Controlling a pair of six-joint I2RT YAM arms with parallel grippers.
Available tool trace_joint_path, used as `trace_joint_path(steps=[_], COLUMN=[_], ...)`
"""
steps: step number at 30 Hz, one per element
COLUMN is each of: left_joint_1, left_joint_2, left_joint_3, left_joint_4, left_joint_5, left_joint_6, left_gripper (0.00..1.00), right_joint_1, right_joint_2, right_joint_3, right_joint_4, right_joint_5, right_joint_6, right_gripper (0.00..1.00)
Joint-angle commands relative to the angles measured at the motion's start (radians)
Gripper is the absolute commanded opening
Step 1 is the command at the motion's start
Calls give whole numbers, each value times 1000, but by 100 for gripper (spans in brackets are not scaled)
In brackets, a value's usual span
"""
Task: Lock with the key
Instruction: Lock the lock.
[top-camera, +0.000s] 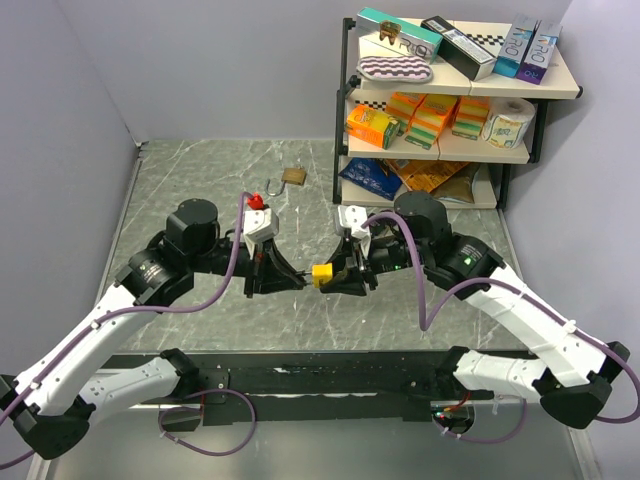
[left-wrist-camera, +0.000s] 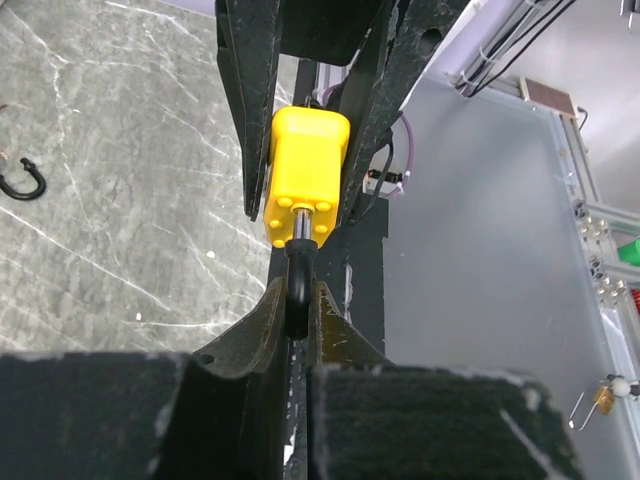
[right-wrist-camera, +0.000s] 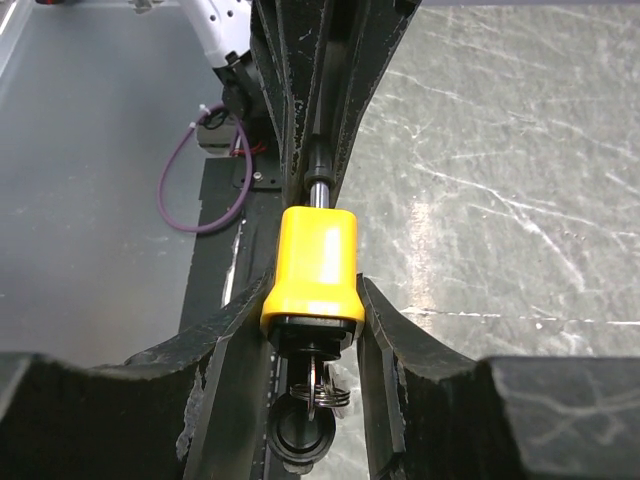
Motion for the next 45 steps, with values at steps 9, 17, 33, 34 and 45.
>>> trace_joint_path(steps=[9, 17, 33, 34, 45], left_joint_1=[-88, -94, -128, -116, 131], left_joint_2=[47, 34, 62, 47, -55], left_joint_3=[-35, -62, -54, -57, -91], left_joint_4=[340, 384, 400, 380, 79], left_joint_5=[-47, -141, -124, -114, 52], left_joint_6=[-139, -118, -156, -146, 106], left_gripper=[1, 1, 1, 1, 1], right_joint_1=[22, 22, 16, 8, -179], right_joint_2=[60, 66, 134, 126, 57], right_joint_3=[82, 67, 106, 108, 126], right_joint_4=[131, 177, 176, 162, -51], right_joint_5=[-147, -205, -209, -204, -141], right_joint_6=[82, 154, 165, 157, 71], right_gripper=[0, 0, 0, 0, 89])
